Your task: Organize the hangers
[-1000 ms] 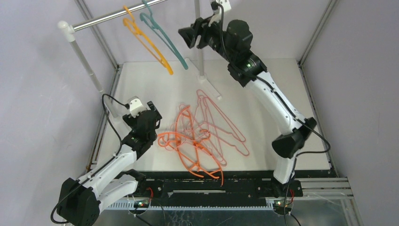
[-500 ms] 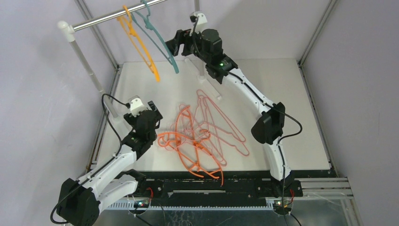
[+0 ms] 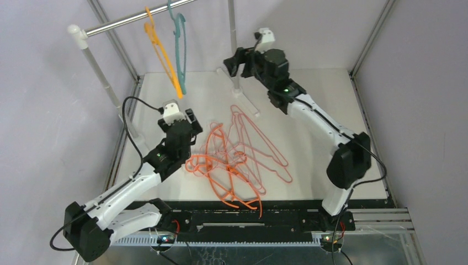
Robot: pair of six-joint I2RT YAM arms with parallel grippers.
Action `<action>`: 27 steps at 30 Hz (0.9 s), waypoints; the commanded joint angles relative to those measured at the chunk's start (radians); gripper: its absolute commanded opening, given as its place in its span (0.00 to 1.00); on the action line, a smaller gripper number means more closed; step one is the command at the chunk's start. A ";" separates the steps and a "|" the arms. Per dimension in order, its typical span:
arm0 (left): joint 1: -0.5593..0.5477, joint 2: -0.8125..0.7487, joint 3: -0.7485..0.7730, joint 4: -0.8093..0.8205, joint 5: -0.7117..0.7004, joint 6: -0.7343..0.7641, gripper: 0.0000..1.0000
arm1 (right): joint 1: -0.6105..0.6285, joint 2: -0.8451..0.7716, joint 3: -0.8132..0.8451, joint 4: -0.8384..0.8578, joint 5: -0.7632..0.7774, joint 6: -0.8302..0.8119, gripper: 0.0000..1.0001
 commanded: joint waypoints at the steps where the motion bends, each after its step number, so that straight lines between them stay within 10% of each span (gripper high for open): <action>1: -0.139 0.006 0.203 -0.079 -0.041 0.036 0.75 | -0.047 -0.164 -0.118 0.121 0.031 -0.006 0.87; 15: -0.319 0.281 0.619 -0.076 -0.012 0.229 0.77 | -0.135 -0.326 -0.327 0.152 0.030 0.014 0.88; 27: -0.120 0.535 0.924 0.108 0.106 0.449 0.54 | -0.188 -0.400 -0.420 0.144 0.009 0.040 0.88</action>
